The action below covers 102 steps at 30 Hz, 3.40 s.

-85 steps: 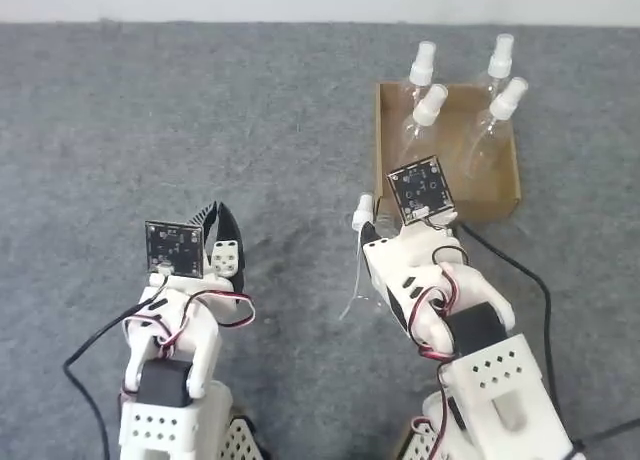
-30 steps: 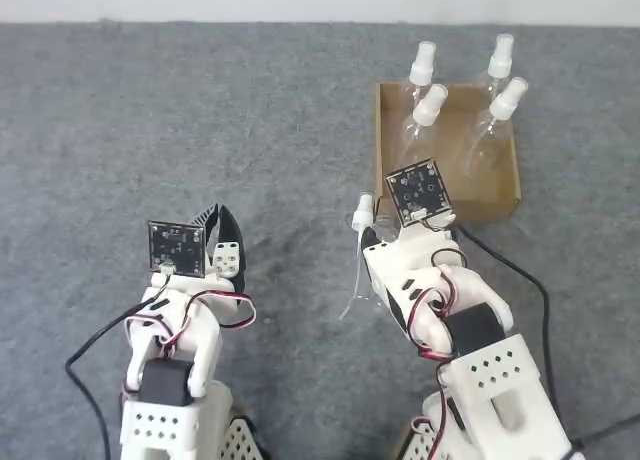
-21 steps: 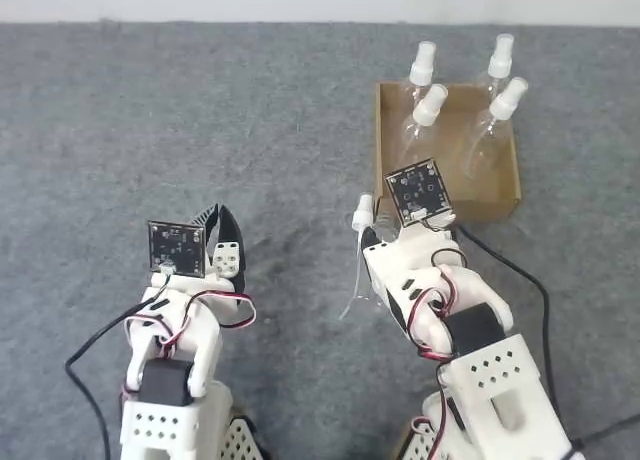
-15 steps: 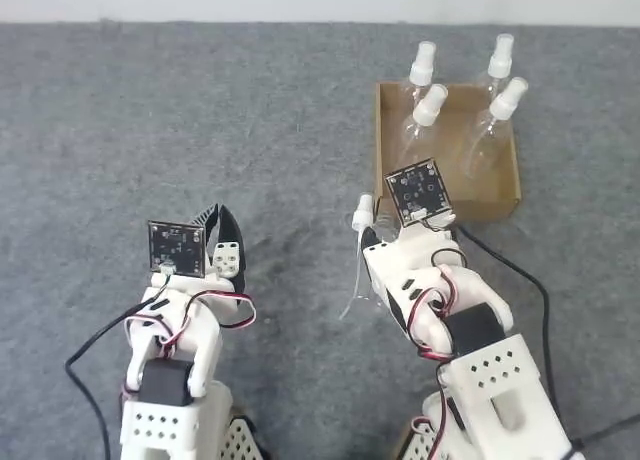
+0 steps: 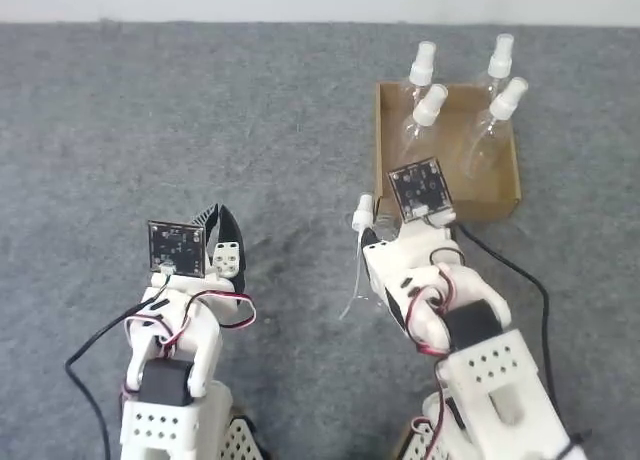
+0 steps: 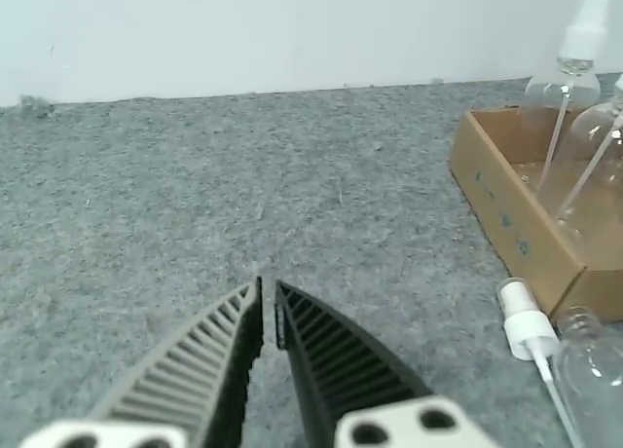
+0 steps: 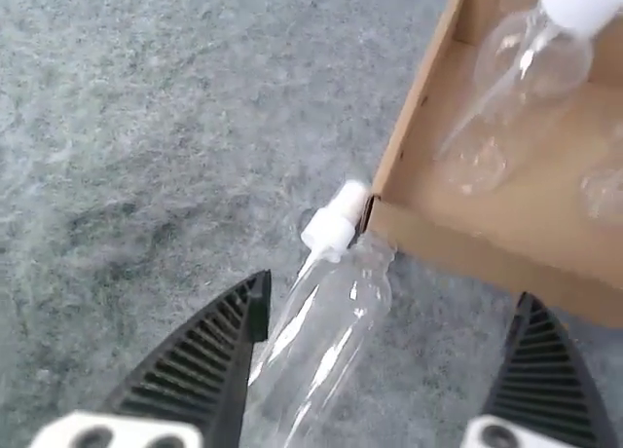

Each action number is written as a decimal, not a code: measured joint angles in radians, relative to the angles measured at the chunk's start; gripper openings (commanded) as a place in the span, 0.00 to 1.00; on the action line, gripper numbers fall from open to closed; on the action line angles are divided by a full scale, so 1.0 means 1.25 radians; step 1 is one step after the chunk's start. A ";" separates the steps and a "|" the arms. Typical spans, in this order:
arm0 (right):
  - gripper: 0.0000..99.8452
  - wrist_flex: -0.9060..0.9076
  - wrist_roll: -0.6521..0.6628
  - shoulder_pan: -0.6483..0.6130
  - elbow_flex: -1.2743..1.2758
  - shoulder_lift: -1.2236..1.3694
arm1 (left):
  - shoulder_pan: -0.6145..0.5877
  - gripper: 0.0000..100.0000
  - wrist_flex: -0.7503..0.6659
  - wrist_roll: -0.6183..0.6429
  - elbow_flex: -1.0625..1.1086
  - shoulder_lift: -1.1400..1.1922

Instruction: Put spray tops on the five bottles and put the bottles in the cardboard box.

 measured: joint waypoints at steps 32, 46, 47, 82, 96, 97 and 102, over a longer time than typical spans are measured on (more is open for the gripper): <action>0.10 0.069 -0.153 0.027 -0.258 0.649 | 0.000 0.01 0.000 0.000 0.000 0.000; 0.07 0.352 0.358 0.426 -0.193 0.279 | 0.002 0.01 0.010 -0.049 -0.004 0.000; 0.07 0.361 0.405 0.474 -0.193 0.263 | 0.015 0.01 0.025 -0.059 -0.011 0.000; 0.07 0.032 0.930 1.078 -0.193 0.556 | 0.330 0.16 0.129 -0.014 -0.960 1.429; 0.07 0.032 0.930 1.080 -0.193 0.556 | 0.314 0.16 0.129 0.017 -1.089 1.612; 0.07 0.032 0.930 1.080 -0.193 0.556 | 0.314 0.16 0.129 0.017 -1.091 1.618; 0.07 0.032 0.930 1.080 -0.193 0.556 | 0.315 0.16 0.126 0.018 -1.106 1.637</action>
